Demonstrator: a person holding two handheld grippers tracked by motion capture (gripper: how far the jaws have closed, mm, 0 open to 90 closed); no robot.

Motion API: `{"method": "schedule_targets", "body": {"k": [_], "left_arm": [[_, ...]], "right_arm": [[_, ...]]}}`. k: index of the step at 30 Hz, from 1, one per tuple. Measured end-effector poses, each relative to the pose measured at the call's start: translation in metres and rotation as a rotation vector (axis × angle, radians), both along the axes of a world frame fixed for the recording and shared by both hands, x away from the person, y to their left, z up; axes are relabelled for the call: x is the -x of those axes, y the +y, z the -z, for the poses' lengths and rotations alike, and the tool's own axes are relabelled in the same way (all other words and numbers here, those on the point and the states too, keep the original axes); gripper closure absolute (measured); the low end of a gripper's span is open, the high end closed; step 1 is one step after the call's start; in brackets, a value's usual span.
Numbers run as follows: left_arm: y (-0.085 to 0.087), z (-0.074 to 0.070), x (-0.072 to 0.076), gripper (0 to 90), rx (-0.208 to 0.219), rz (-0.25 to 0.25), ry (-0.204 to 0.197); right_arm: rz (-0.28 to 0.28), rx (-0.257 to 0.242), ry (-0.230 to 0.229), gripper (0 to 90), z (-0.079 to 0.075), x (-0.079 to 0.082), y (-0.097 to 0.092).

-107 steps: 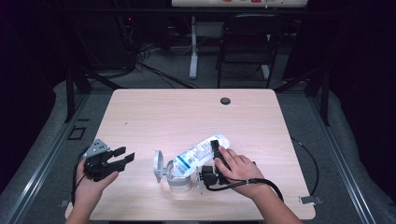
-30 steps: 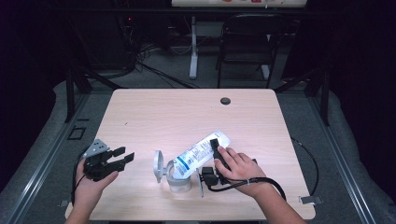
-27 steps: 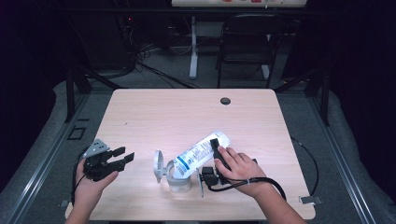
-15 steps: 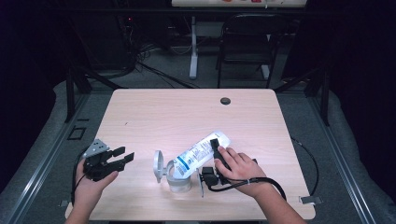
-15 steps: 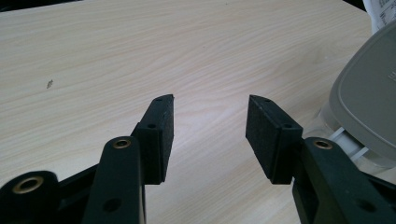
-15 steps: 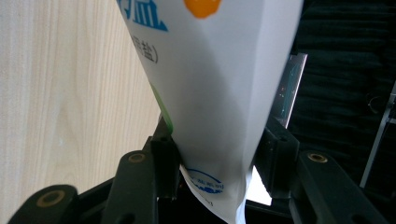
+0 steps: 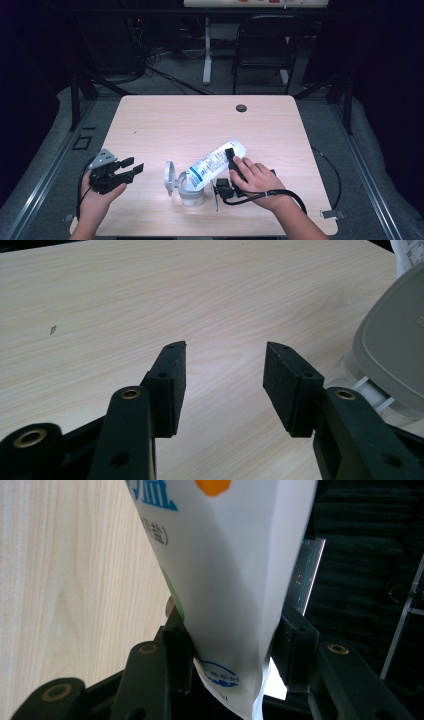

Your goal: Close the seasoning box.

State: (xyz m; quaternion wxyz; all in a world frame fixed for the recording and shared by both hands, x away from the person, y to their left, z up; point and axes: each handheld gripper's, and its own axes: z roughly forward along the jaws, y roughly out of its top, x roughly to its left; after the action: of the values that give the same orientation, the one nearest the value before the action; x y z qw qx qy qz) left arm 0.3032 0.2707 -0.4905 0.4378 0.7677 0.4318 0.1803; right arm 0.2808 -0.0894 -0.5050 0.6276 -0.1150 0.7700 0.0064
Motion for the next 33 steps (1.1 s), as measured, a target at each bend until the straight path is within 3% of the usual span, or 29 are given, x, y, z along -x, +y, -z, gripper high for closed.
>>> {"method": "schedule_targets", "body": {"k": [33], "left_arm": [[0.0001, 0.0003, -0.0002, 52.3, -0.003, -0.001, 0.002]], "right_arm": [[-0.018, 0.03, -0.018, 61.0, -0.0018, 0.0014, -0.0016]]}}
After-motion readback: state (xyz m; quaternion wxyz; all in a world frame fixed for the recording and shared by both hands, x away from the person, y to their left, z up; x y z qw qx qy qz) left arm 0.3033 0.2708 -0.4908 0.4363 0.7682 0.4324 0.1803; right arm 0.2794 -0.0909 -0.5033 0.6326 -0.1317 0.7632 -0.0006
